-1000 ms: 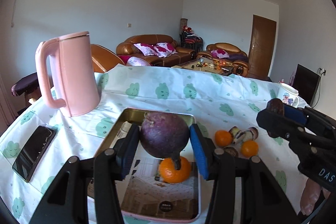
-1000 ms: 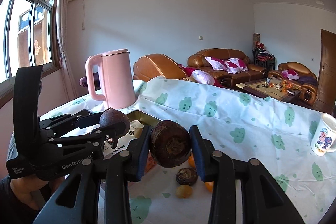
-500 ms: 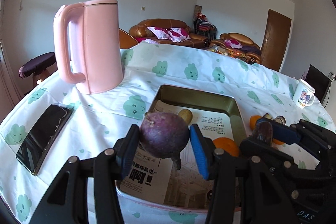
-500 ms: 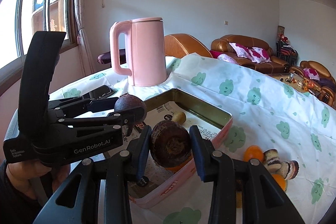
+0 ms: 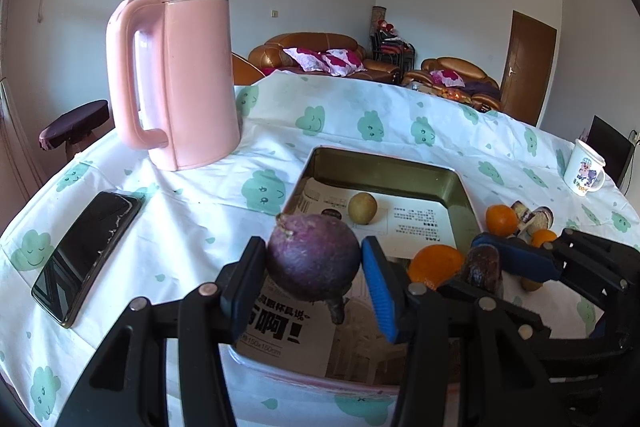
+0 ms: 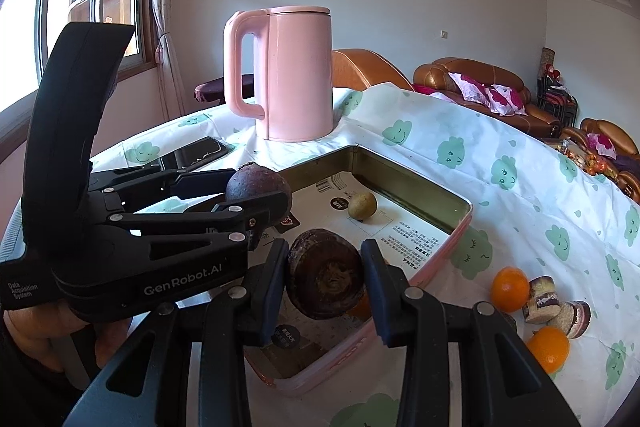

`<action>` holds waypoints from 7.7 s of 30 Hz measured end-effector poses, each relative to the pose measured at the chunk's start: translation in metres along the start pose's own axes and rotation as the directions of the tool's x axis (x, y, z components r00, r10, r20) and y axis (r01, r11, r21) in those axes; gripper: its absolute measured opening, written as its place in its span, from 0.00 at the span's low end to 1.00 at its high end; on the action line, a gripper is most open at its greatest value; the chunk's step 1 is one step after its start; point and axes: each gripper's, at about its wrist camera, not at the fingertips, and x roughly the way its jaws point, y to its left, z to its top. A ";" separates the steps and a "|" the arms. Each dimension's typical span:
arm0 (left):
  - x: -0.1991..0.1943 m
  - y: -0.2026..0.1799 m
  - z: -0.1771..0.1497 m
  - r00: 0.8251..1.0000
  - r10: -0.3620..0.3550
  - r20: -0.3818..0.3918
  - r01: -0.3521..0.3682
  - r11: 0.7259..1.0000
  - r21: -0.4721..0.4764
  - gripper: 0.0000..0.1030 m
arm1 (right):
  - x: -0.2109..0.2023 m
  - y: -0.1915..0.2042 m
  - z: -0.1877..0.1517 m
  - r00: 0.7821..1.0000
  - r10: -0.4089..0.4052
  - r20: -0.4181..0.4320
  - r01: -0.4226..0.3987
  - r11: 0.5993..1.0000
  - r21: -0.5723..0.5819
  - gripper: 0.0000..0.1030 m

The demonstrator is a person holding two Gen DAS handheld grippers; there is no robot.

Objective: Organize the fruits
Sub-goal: 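Carry both fruits over the tin box and release the passion fruit from the left gripper, then lower the mangosteen into the tin box and open the right gripper, then grasp the small brown kiwi with the right gripper, then grasp the dark brown round fruit with the left gripper while the right holds the kiwi, then carry the kiwi and dark brown fruit toward the tin box with both grippers, then lower both fruits into the tin box and open both grippers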

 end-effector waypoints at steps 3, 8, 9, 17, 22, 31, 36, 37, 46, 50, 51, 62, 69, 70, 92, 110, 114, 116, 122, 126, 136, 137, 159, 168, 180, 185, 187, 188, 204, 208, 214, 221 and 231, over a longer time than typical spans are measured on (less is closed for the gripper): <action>-0.001 0.000 0.000 1.000 -0.003 0.000 0.003 1.000 0.002 0.50 | 0.004 0.002 -0.002 1.000 0.002 -0.023 -0.002 1.000 -0.008 0.38; -0.004 -0.001 -0.001 1.000 -0.022 -0.001 0.022 1.000 0.004 0.59 | 0.006 0.004 -0.002 0.999 0.025 -0.039 -0.025 1.000 -0.006 0.42; -0.007 -0.001 0.000 1.000 -0.024 0.011 0.024 1.000 0.006 0.63 | 0.005 0.003 -0.003 0.999 0.029 -0.037 -0.029 1.000 0.003 0.49; -0.031 -0.005 0.006 0.995 -0.008 0.099 0.009 1.000 -0.009 0.95 | -0.032 -0.024 -0.011 0.998 -0.056 0.013 0.056 0.997 0.047 0.57; -0.025 -0.008 0.004 0.996 -0.007 0.086 0.009 0.999 -0.031 0.96 | -0.060 -0.071 -0.029 0.978 -0.206 -0.017 0.206 0.974 0.096 0.57; -0.013 -0.015 0.004 0.999 0.022 0.048 -0.020 0.999 -0.032 0.96 | -0.035 -0.092 -0.034 0.967 -0.214 -0.135 0.232 0.964 0.131 0.57; -0.015 -0.012 0.005 0.999 0.014 0.052 -0.012 0.999 -0.043 0.96 | -0.020 -0.076 -0.046 0.950 -0.226 -0.213 0.242 0.969 0.050 0.55; -0.016 -0.014 0.005 0.999 0.009 0.054 -0.007 0.999 -0.041 0.96 | -0.018 -0.077 -0.047 0.947 -0.224 -0.232 0.242 0.969 0.052 0.50; -0.031 -0.064 0.009 0.994 -0.073 0.080 0.067 0.995 0.069 0.96 | -0.042 -0.095 -0.052 0.963 -0.205 -0.177 0.233 0.961 0.151 0.28; -0.029 -0.103 0.011 0.991 -0.114 0.073 0.103 0.985 0.139 0.96 | -0.067 -0.117 -0.060 0.950 -0.284 -0.131 0.307 0.927 0.217 0.28; -0.026 -0.113 0.011 0.991 -0.117 0.069 0.105 0.982 0.157 0.96 | -0.071 -0.124 -0.062 0.943 -0.307 -0.129 0.330 0.916 0.228 0.28; 0.034 -0.182 0.004 0.973 -0.156 -0.173 0.197 0.946 0.258 0.52 | -0.091 -0.159 -0.072 0.928 -0.356 -0.111 0.373 0.878 0.300 0.28; 0.058 -0.193 -0.005 0.957 -0.121 -0.263 0.195 0.940 0.279 0.50 | -0.094 -0.161 -0.074 0.936 -0.339 -0.098 0.352 0.880 0.318 0.28; 0.062 -0.193 -0.005 0.954 -0.121 -0.274 0.197 0.942 0.271 0.50 | -0.093 -0.161 -0.074 0.937 -0.335 -0.102 0.350 0.881 0.319 0.28; 0.028 -0.176 0.007 0.959 -0.269 -0.086 0.281 0.939 0.198 0.38 | -0.110 -0.157 -0.075 0.947 -0.320 -0.005 0.304 0.894 0.329 0.28; 0.006 -0.171 0.006 0.963 -0.264 0.048 0.247 0.943 0.221 0.38 | -0.129 -0.146 -0.076 0.931 -0.348 0.107 0.303 0.904 0.301 0.28; 0.002 -0.173 0.005 0.962 -0.266 0.067 0.245 0.942 0.230 0.38 | -0.134 -0.142 -0.077 0.925 -0.354 0.138 0.304 0.907 0.291 0.28; -0.001 -0.173 0.004 0.960 -0.267 0.080 0.242 0.942 0.234 0.38 | -0.135 -0.141 -0.077 0.923 -0.357 0.145 0.306 0.908 0.287 0.28; -0.007 -0.173 0.003 0.958 -0.266 0.111 0.233 0.942 0.243 0.38 | -0.138 -0.138 -0.077 0.918 -0.358 0.168 0.303 0.910 0.283 0.28; -0.009 -0.172 0.003 0.957 -0.264 0.123 0.230 0.943 0.240 0.38 | -0.140 -0.136 -0.078 0.915 -0.361 0.182 0.304 0.911 0.279 0.28; -0.022 -0.172 0.000 0.950 -0.244 0.193 0.193 0.949 0.247 0.38 | -0.148 -0.128 -0.079 0.901 -0.364 0.235 0.305 0.918 0.253 0.28; -0.023 -0.171 -0.001 0.950 -0.239 0.203 0.187 0.951 0.245 0.38 | -0.148 -0.128 -0.079 0.902 -0.362 0.237 0.304 0.920 0.249 0.28; -0.032 -0.141 0.005 0.963 -0.190 0.194 0.150 0.968 0.202 0.38 | -0.117 -0.108 -0.044 0.946 -0.270 0.182 0.239 0.955 0.175 0.28; -0.025 -0.089 0.019 0.982 -0.094 0.166 0.075 0.990 0.120 0.38 | -0.097 -0.082 -0.010 0.964 -0.184 0.189 0.164 0.979 0.117 0.28; -0.005 -0.022 0.031 0.995 -0.010 0.100 0.007 1.000 0.027 0.38 | -0.051 -0.047 0.016 0.984 -0.084 0.156 0.077 0.996 0.050 0.28; 0.008 -0.012 0.029 0.998 -0.005 0.055 0.005 1.000 0.011 0.38 | -0.030 -0.039 0.018 0.992 -0.050 0.117 0.045 0.998 0.042 0.28; 0.011 -0.010 0.027 0.999 -0.009 0.042 0.009 1.000 0.008 0.38 | -0.023 -0.036 0.019 0.994 -0.039 0.098 0.036 0.999 0.038 0.28; 0.013 -0.009 0.026 0.999 -0.012 0.034 0.012 1.000 0.008 0.38 | -0.019 -0.035 0.020 0.995 -0.037 0.090 0.034 0.999 0.034 0.28; 0.027 -0.006 0.018 1.000 -0.017 -0.016 0.017 1.000 0.016 0.38 | 0.015 -0.022 0.015 1.000 -0.009 -0.005 0.009 1.000 0.016 0.28; 0.029 -0.008 0.018 0.999 -0.026 -0.027 0.027 0.999 0.024 0.38 | 0.021 -0.023 0.012 1.000 -0.004 -0.024 0.005 1.000 0.017 0.28; 0.033 -0.007 0.017 0.998 -0.029 -0.051 0.030 0.999 0.025 0.38 | 0.026 -0.019 0.009 0.999 0.013 -0.042 -0.013 1.000 0.011 0.29; 0.034 -0.004 0.016 0.998 -0.021 -0.063 0.022 1.000 0.008 0.39 | 0.030 -0.018 0.010 0.999 0.032 -0.043 -0.031 0.999 0.024 0.29; 0.010 -0.019 0.015 1.000 -0.029 -0.004 0.029 0.999 0.029 0.91 | -0.013 -0.048 0.000 1.000 -0.020 -0.017 0.022 0.996 0.084 0.54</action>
